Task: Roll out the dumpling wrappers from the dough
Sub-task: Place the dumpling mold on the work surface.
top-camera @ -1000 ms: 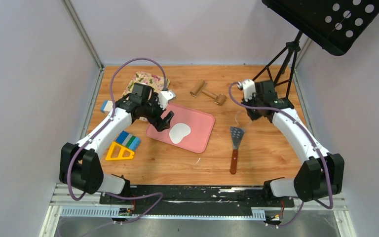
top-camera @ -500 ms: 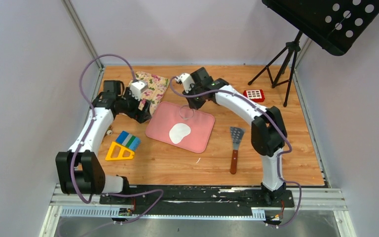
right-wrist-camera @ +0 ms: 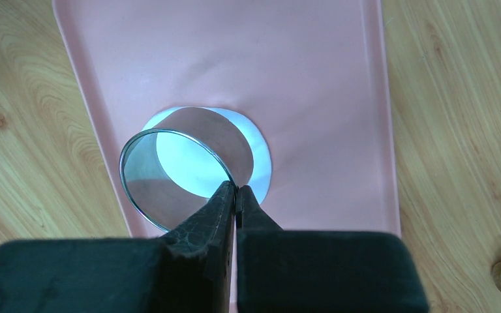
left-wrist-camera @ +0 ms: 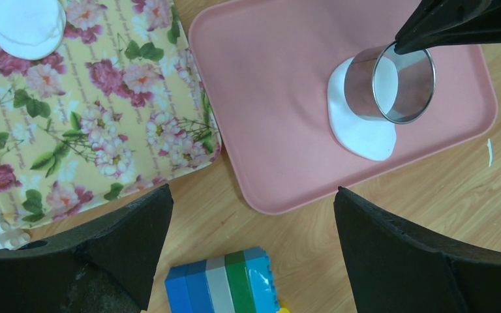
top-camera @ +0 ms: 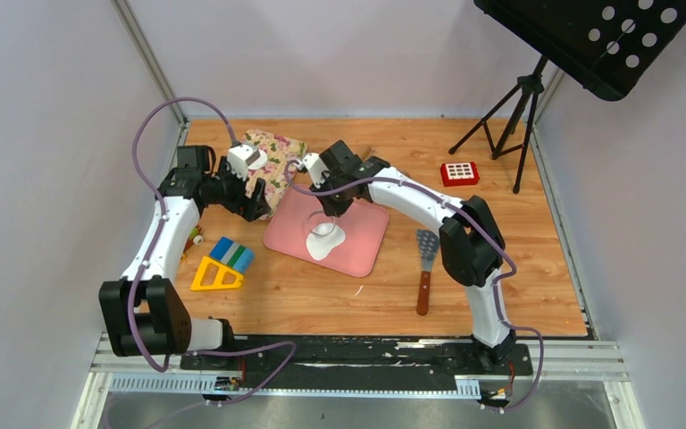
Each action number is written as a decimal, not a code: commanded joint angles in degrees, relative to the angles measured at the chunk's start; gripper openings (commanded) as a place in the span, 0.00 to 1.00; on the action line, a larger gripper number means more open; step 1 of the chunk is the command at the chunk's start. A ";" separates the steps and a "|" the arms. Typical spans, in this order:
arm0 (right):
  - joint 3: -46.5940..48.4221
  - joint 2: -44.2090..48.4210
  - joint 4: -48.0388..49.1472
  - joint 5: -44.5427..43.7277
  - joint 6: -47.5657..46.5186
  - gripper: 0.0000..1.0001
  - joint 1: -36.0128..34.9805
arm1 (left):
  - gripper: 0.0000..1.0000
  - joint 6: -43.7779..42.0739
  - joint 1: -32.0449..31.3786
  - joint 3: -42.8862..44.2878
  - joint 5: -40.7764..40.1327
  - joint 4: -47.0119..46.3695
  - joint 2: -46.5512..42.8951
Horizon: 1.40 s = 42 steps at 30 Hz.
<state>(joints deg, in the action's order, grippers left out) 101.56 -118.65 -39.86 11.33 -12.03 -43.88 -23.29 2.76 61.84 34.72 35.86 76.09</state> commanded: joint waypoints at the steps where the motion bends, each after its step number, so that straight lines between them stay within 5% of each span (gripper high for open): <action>1: 0.67 -1.06 0.60 -0.30 0.75 0.00 -1.38 | 1.00 0.70 0.00 0.96 2.23 0.00 0.31; 42: 4.70 -5.73 -4.05 0.82 -2.18 0.00 0.20 | 1.00 1.32 0.04 0.47 2.61 -0.75 1.42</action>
<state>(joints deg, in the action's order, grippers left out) 103.46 -123.79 -44.10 12.10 -13.30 -44.05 -22.83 2.76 61.84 35.97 35.83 76.99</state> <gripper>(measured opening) 0.019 0.998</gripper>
